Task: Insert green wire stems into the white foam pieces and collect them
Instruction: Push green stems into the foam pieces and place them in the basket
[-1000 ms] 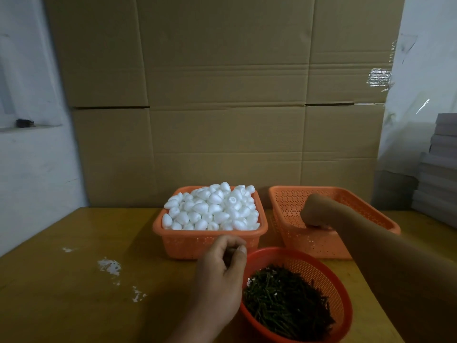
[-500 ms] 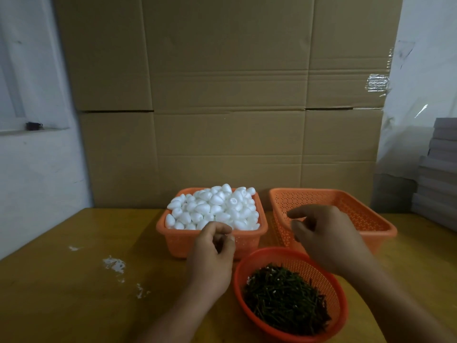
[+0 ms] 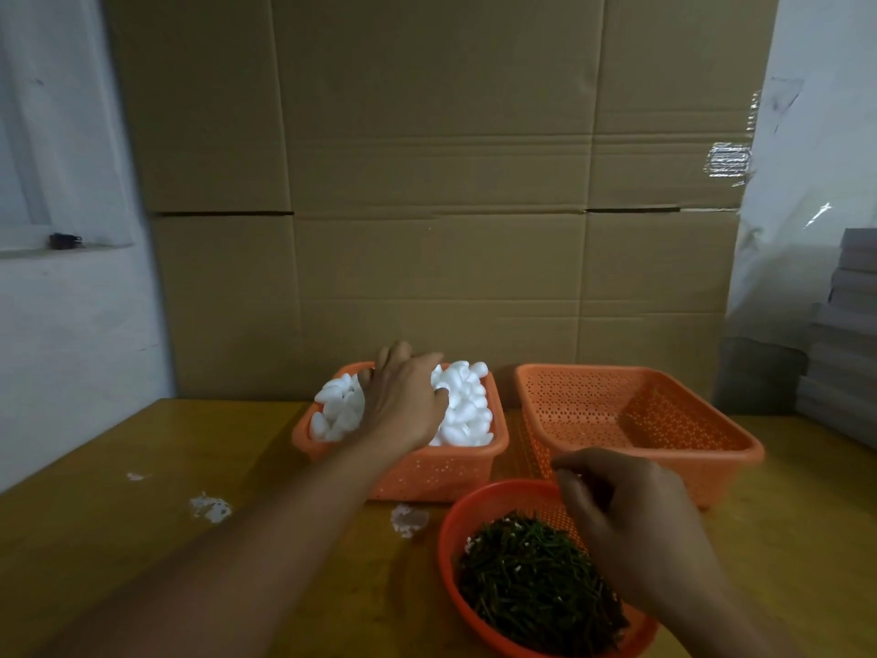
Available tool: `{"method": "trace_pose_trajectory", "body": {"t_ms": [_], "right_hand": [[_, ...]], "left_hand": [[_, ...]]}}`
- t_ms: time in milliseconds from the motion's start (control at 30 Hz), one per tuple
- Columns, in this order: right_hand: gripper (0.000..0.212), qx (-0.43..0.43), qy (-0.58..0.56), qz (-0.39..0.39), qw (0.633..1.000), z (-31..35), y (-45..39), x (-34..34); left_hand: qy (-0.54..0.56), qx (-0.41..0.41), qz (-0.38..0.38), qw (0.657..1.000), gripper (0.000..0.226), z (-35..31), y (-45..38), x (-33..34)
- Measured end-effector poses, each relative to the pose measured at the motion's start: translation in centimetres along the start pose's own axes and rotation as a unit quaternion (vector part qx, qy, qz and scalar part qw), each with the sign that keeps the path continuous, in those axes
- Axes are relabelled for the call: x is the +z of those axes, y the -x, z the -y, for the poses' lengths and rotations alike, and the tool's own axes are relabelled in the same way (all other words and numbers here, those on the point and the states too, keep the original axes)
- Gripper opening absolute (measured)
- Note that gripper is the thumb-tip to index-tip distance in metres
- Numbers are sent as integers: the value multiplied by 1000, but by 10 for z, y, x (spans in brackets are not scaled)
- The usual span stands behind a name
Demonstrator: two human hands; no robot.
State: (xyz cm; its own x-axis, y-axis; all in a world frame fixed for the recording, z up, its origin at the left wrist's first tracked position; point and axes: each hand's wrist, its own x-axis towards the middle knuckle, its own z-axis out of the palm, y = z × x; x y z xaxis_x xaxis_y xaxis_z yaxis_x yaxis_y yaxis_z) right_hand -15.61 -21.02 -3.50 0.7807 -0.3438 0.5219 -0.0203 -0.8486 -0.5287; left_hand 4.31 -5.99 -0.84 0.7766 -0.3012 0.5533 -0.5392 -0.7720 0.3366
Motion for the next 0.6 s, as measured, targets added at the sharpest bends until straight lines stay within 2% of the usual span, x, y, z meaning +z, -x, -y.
{"method": "trace_pose_trajectory", "body": {"t_ms": [133, 300, 600], "right_hand": [[14, -2, 3, -5, 1000, 0, 0, 1], [13, 0, 6, -4, 1000, -1, 0, 3], [12, 4, 22, 6, 1000, -2, 1, 3]], "left_hand": [[-56, -9, 35, 998, 23, 0, -6, 2], [-66, -6, 56, 996, 27, 2, -6, 5], [15, 4, -14, 1000, 20, 0, 7, 6]]}}
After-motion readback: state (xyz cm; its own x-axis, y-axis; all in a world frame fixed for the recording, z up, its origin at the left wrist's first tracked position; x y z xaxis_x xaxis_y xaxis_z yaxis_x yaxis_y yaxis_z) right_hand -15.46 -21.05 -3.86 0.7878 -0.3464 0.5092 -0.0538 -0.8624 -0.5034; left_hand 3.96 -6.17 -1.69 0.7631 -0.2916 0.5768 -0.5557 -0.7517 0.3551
